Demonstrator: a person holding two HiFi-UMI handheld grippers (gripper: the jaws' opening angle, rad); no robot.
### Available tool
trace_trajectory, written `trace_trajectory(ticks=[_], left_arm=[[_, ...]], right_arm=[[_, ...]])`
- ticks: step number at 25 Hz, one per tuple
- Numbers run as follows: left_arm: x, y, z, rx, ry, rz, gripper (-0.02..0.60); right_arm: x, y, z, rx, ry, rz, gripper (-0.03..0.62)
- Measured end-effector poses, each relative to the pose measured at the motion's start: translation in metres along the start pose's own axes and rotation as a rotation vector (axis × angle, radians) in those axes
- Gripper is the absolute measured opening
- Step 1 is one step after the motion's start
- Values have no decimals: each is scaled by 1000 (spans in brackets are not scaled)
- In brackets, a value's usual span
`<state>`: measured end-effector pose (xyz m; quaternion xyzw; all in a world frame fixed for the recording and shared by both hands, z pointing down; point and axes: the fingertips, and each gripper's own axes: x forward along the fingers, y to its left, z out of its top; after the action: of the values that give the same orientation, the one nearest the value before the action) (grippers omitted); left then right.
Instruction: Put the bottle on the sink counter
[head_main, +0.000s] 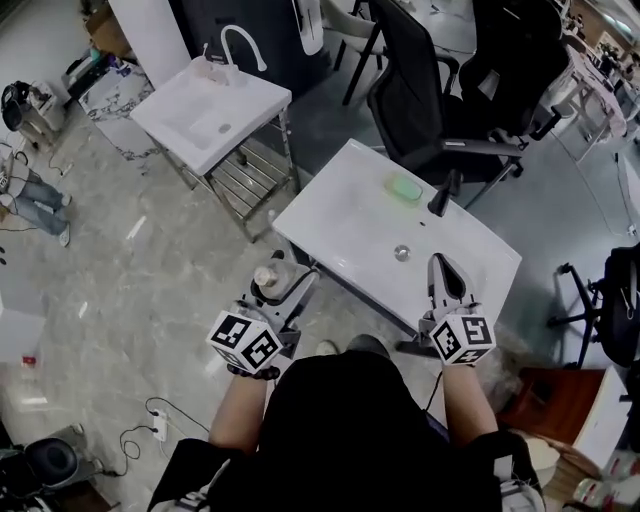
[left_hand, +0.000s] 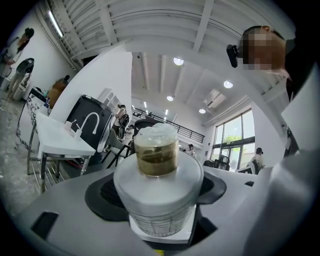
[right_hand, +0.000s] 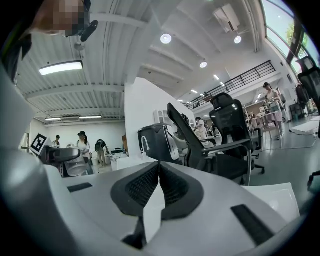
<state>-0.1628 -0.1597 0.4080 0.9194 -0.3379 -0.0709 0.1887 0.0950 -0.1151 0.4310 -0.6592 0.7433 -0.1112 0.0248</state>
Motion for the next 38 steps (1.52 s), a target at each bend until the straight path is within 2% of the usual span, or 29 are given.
trace_trajectory(ticks=[8,17,25,29,38], left_arm=[[25,7,-13,-29,44,-44,356],[61,32,-18,-26,88,-32,356],[123,63,-29,-41,157,-9,356],[156,77,-35,-32,186,-13,356],[226,102,-77,-26,274,-7,356]], right_arm=[[6,0,-18,-18,49,-1,32],[45,-19,-36,7,97,15,32],[97,-34,-53,-11,178,90,32],[121,-40,-63,16,204,104,32],[131,-48,-90,8,286,131,32]])
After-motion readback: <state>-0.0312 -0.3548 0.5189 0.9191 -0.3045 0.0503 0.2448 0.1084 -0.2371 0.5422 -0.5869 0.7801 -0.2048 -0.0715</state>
